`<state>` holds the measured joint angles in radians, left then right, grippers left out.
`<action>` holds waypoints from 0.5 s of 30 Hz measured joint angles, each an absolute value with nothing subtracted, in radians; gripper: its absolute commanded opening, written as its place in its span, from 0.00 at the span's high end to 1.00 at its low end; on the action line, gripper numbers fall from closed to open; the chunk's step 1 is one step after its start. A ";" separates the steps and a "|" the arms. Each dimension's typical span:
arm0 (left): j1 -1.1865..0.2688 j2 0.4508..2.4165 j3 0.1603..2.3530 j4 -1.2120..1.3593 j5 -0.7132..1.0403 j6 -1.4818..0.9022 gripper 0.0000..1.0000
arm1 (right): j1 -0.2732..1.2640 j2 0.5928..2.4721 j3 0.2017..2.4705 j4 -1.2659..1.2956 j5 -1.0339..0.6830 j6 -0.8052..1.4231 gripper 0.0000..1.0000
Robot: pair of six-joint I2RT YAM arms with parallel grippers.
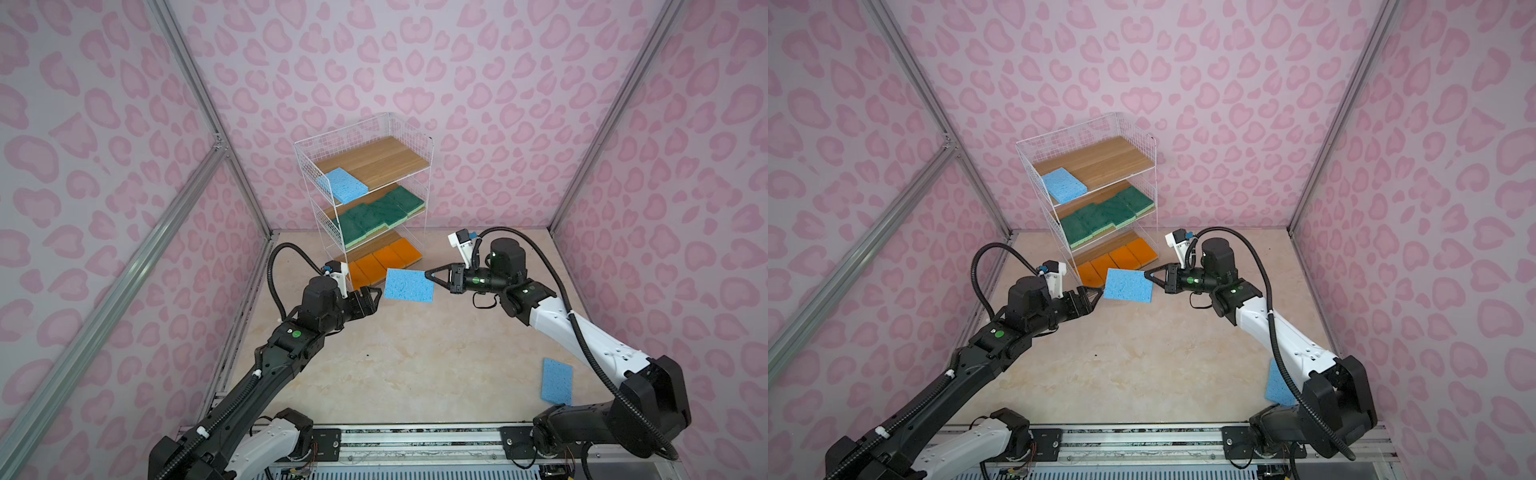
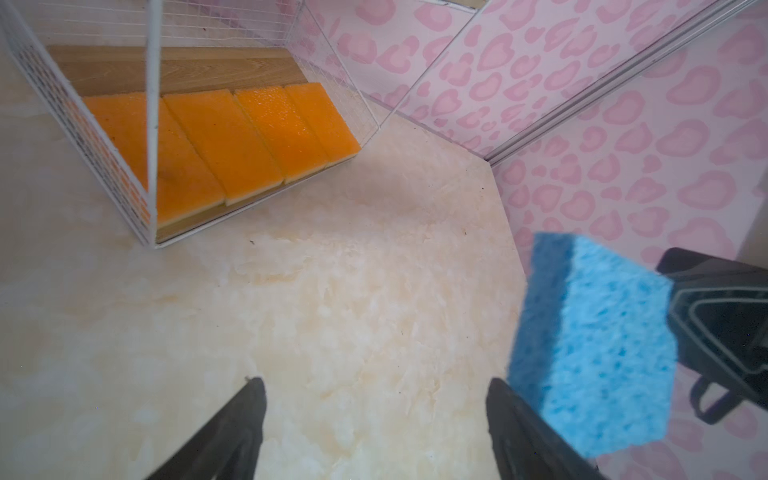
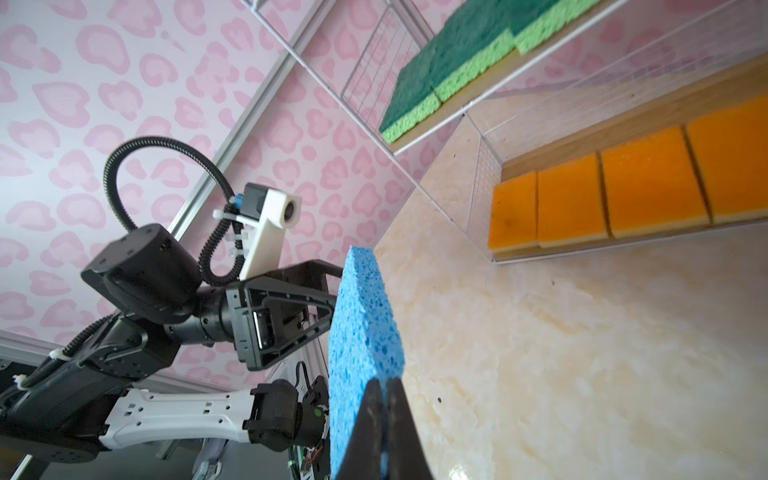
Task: Place and organize the cleaning sponges onto the shelf
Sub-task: 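Carry the blue sponge up to the top shelf with right gripper while left gripper withdraws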
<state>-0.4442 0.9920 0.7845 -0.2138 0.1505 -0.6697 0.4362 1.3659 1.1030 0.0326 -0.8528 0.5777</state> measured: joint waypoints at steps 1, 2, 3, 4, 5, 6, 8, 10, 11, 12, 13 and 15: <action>-0.444 0.979 0.774 -0.227 0.132 -0.669 0.15 | 0.434 1.357 1.122 0.016 -0.834 0.569 1.00; -0.444 0.971 0.768 -0.237 0.123 -0.667 0.15 | 0.431 1.350 1.141 0.000 -0.820 0.564 1.00; -0.444 0.961 0.761 -0.248 0.109 -0.661 0.16 | 0.429 1.340 1.161 -0.018 -0.803 0.559 1.00; -0.444 0.949 0.754 -0.258 0.097 -0.660 0.15 | 0.426 1.332 1.178 -0.031 -0.786 0.555 1.00; -0.444 0.935 0.745 -0.266 0.088 -0.654 0.15 | 0.422 1.321 1.192 -0.045 -0.769 0.553 1.00; -0.444 0.922 0.737 -0.270 0.078 -0.654 0.14 | 0.418 1.312 1.201 -0.055 -0.756 0.550 1.00; -0.444 0.900 0.723 -0.285 0.064 -0.649 0.01 | 0.405 1.294 1.227 -0.084 -0.721 0.546 1.00; -0.444 0.892 0.717 -0.299 0.052 -0.638 0.03 | 0.393 1.287 1.262 -0.112 -0.692 0.543 1.00; -0.444 0.892 0.717 -0.307 0.050 -0.636 0.03 | 0.388 1.287 1.284 -0.125 -0.676 0.538 1.00; -0.444 0.892 0.717 -0.312 0.044 -0.633 0.03 | 0.387 1.287 1.303 -0.134 -0.667 0.537 1.00; -0.444 0.892 0.717 -0.316 0.041 -0.628 0.03 | 0.387 1.292 1.327 -0.149 -0.660 0.534 1.00; -0.444 0.892 0.717 -0.319 0.033 -0.628 0.02 | 0.389 1.306 1.370 -0.163 -0.658 0.530 1.00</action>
<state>-0.4442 0.8921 0.7170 -0.3191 0.0334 -0.6277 0.3893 1.3064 1.3701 -0.1627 -0.6579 0.5301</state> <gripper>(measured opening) 0.973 0.049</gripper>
